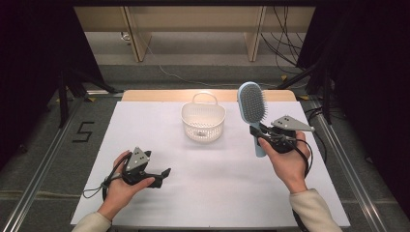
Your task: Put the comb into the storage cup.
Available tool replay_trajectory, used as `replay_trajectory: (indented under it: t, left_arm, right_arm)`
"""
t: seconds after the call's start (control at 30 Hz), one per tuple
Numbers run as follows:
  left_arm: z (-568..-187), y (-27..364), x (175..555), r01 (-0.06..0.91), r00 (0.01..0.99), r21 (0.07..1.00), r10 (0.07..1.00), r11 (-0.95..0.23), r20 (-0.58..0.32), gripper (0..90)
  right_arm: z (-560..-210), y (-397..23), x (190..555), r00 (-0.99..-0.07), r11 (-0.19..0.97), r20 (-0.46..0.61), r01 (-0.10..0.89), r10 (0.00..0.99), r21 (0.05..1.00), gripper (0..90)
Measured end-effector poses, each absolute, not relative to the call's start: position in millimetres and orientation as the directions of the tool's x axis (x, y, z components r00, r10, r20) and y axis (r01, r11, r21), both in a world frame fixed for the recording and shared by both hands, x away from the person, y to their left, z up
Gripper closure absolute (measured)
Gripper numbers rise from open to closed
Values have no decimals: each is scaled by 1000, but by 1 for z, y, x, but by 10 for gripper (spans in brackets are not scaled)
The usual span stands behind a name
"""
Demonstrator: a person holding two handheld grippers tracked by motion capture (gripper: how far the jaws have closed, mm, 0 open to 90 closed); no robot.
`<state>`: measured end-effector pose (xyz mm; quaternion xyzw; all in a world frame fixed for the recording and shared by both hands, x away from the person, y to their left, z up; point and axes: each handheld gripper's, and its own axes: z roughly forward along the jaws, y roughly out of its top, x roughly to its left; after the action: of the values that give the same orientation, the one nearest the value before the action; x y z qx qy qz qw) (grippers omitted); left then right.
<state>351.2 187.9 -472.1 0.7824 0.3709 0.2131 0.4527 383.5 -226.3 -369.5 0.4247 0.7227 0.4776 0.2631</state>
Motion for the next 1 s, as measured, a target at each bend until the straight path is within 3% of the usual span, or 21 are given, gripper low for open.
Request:
replay_trajectory:
  t: [1.0]
  left_arm:
    - [-472,188,351,387,634,867,773,-314,-3,40]
  right_arm:
    - [-361,-225,390,-485,141,21,296,874,945,705]
